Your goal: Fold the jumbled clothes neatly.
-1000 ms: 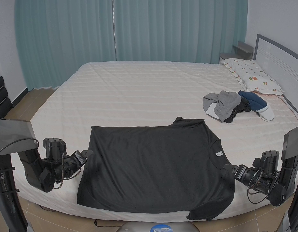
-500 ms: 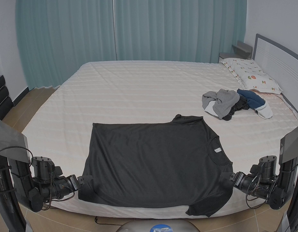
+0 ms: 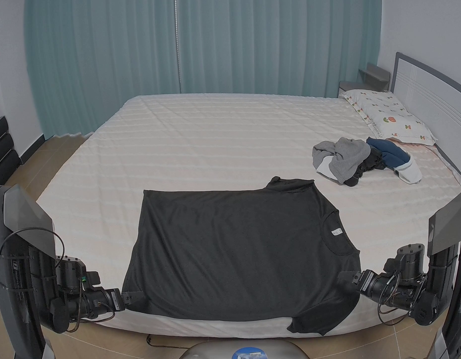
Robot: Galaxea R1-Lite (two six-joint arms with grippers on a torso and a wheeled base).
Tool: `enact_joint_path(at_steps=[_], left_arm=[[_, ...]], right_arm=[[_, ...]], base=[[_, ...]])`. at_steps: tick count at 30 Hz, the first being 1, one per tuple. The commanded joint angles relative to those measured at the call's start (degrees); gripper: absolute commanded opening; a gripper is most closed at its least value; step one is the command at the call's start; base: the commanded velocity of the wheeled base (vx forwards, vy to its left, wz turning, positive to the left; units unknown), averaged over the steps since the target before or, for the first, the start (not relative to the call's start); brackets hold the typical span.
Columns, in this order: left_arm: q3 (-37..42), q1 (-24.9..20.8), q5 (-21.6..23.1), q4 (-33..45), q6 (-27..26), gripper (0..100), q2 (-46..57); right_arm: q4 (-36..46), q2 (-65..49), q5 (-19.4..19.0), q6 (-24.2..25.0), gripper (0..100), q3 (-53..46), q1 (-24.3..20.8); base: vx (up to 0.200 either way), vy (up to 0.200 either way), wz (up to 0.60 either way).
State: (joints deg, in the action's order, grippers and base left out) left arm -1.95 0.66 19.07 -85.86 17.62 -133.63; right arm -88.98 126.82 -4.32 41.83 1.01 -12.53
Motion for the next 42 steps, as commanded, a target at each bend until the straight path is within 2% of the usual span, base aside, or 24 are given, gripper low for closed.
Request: enact_joint_path(at_steps=[1, 8, 15, 29, 30, 42], left_arm=[[0.28, -0.22, 0.09, -1.24, -0.04, 100, -3.48], [-0.95, -0.75, -0.7, -4.05, -0.74, 100, -5.85], [-0.95, -2.24, -0.08, -4.05, -1.0, 100, -6.2], [-2.0, -2.24, 0.18, -4.14, -1.53, 100, -6.64], [-2.09, -2.24, 0.09, -4.14, -1.62, 0, -6.82], [-0.33, -0.31, -0.52, -4.14, -1.71, 0, -6.73]], right_arm=[[-0.67, 0.97, -0.08, 0.01, 100, -0.92, -0.21], [-0.67, 0.97, 0.01, 0.01, 100, -0.92, -0.39], [-0.67, 1.33, -0.17, 0.01, 100, -0.92, -0.39], [-0.67, 1.33, -0.08, 0.01, 100, -0.92, -0.56], [-0.67, 1.33, -0.08, 0.01, 100, -0.92, -0.56], [-0.67, 1.24, -0.08, 0.01, 100, -0.92, -0.48]], base=[[0.0, 0.0, 0.0], [0.0, 0.0, 0.0], [0.0, 0.0, 0.0], [0.0, 0.0, 0.0], [0.0, 0.0, 0.0], [0.0, 0.0, 0.0]])
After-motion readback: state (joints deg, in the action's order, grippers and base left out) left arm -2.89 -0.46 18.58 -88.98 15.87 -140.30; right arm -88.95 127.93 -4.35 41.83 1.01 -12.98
